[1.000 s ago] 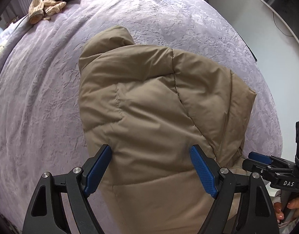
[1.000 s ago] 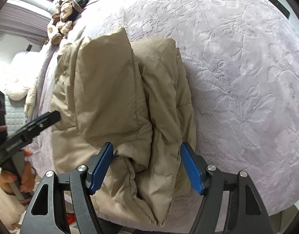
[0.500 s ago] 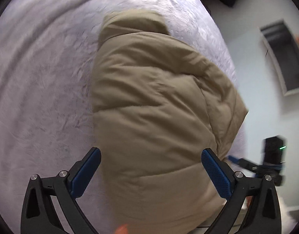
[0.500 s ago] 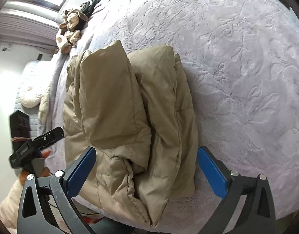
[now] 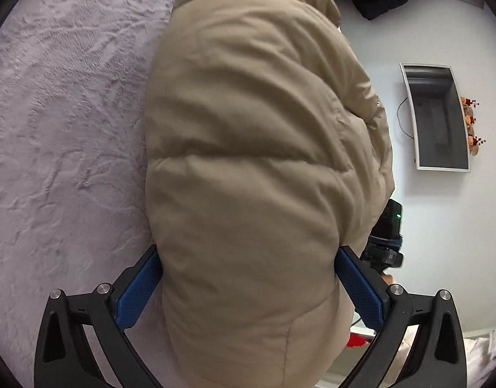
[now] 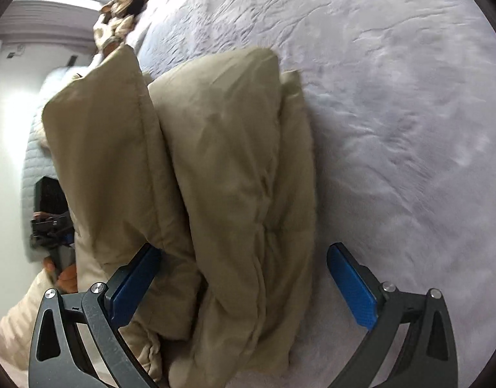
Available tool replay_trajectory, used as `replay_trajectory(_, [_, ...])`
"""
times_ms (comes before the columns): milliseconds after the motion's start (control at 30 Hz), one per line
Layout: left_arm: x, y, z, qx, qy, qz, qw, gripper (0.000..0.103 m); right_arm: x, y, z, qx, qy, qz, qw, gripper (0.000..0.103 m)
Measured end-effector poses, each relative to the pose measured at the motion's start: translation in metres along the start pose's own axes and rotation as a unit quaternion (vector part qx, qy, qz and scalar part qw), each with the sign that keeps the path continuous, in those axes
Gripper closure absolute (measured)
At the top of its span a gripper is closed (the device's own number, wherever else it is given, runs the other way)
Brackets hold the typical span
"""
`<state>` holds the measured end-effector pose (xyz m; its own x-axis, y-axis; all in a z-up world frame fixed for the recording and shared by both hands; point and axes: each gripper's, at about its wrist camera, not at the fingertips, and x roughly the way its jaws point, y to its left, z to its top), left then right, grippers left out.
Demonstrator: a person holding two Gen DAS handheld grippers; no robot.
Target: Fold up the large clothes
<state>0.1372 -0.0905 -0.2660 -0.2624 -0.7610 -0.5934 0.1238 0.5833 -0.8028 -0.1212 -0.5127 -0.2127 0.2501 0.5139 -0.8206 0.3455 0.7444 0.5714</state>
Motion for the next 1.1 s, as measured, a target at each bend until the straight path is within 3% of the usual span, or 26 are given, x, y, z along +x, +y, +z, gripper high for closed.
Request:
replay_trajectory(200, [0.022, 0.002, 0.001, -0.014, -0.003, -0.012, 0.9998, 0.000, 0.026, -0.016, 0.021, 0.029, 0.017, 0.129, 0.991, 0.000])
replay_trajectory(267, [0.033, -0.004, 0.000, -0.017, -0.007, -0.010, 0.9998, 0.000, 0.033, -0.017, 0.026, 0.039, 0.016, 0.151, 0.988, 0.000])
replay_trajectory(433, [0.044, -0.023, -0.005, -0.013, -0.028, 0.002, 0.9995, 0.004, 0.051, -0.003, 0.033, 0.056, 0.018, 0.135, 0.989, 0.001])
replay_trajectory(533, [0.040, -0.036, -0.007, -0.002, -0.036, -0.003, 0.9993, 0.014, 0.047, 0.006, 0.031, 0.063, 0.007, 0.138, 0.988, 0.023])
replay_trajectory(633, [0.031, -0.052, -0.006, 0.023, -0.040, -0.005, 0.9989, 0.014, 0.038, 0.021, 0.026, 0.058, -0.010, 0.136, 0.989, 0.032])
replay_trajectory(767, [0.005, -0.063, 0.009, 0.054, -0.045, -0.006, 0.9975, 0.014, 0.031, 0.060, 0.022, 0.035, -0.031, 0.142, 0.989, 0.033])
replay_trajectory(900, [-0.044, -0.058, 0.029, 0.066, -0.065, 0.000, 0.9957, 0.014, 0.036, 0.107, 0.027, 0.020, -0.059, 0.154, 0.986, 0.033])
replay_trajectory(1100, [-0.114, -0.029, 0.054, 0.068, -0.105, 0.042, 0.9912, 0.014, 0.093, 0.181, 0.062, -0.005, -0.058, 0.184, 0.981, 0.033])
